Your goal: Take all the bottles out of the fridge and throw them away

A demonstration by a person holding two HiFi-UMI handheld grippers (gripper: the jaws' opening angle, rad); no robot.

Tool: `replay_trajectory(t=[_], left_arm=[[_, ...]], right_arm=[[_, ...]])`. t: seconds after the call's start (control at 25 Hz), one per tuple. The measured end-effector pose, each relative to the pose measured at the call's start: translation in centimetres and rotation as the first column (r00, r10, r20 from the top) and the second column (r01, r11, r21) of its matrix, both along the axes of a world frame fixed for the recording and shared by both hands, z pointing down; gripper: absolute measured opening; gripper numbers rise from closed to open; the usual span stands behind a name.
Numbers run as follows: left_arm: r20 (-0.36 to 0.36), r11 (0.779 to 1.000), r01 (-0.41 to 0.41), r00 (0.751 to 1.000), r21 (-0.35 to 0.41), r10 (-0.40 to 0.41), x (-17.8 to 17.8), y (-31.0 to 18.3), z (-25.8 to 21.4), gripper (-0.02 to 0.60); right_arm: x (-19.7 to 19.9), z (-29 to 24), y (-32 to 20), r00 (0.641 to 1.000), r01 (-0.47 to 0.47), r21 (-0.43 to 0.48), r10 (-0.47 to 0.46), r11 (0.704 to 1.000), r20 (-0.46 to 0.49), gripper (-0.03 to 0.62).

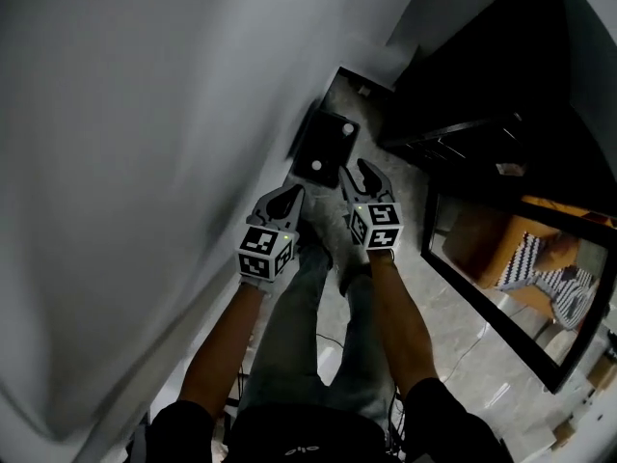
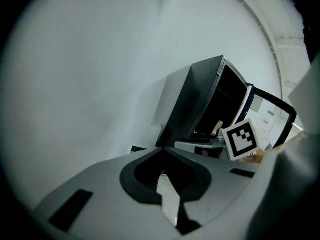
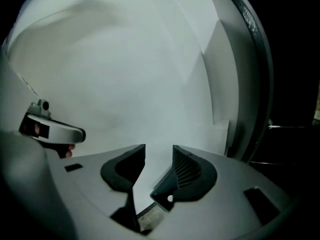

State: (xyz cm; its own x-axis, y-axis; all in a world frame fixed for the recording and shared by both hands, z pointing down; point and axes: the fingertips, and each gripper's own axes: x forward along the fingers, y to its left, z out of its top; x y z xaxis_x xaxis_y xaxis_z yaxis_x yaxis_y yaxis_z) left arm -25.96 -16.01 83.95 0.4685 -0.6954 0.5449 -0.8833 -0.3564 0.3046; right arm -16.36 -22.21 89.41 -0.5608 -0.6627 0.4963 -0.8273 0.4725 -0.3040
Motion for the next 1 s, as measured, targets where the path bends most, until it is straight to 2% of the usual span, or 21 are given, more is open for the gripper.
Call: replay_trajectory(t=[0.12,0.24,0.52,0.76,1.0], left_arm=[[-0.014,1.0,0.01,1.0,0.004,-0.01,1.2,1.7,-2.7,0.006],[-0.035,1.0,-0.007,0.999,0.031,0.008,3.9,2.9,-5.7,0.006],[-0.074,0.982,-0.119,0.989,0.145,0.131,14.1,6.6,-15.7,0.006],[-0.073,0.95,-0.223,0.967,0.217,0.243,21.7,11.0,-22.6,0.006],[-0.069,0.919,-0.304,0.941,0.252,0.33,27.7,14.9,-27.9,0.006]], right_arm=[[2.3,-4.5,2.9,0.999,-0.037,0.03,0.038,0.999,-0.013,0.104],[5.5,-9.5,5.2,0.995,-0.091,0.076,0.093,0.993,-0.03,0.014],[15.9,-21.2,12.0,0.972,-0.234,0.144,0.237,0.962,-0.004,0.009],[24.3,-28.8,17.9,0.93,-0.361,0.2,0.366,0.911,0.011,0.009],[31.0,-34.6,23.1,0.891,-0.442,0.232,0.453,0.866,0.006,0.009]])
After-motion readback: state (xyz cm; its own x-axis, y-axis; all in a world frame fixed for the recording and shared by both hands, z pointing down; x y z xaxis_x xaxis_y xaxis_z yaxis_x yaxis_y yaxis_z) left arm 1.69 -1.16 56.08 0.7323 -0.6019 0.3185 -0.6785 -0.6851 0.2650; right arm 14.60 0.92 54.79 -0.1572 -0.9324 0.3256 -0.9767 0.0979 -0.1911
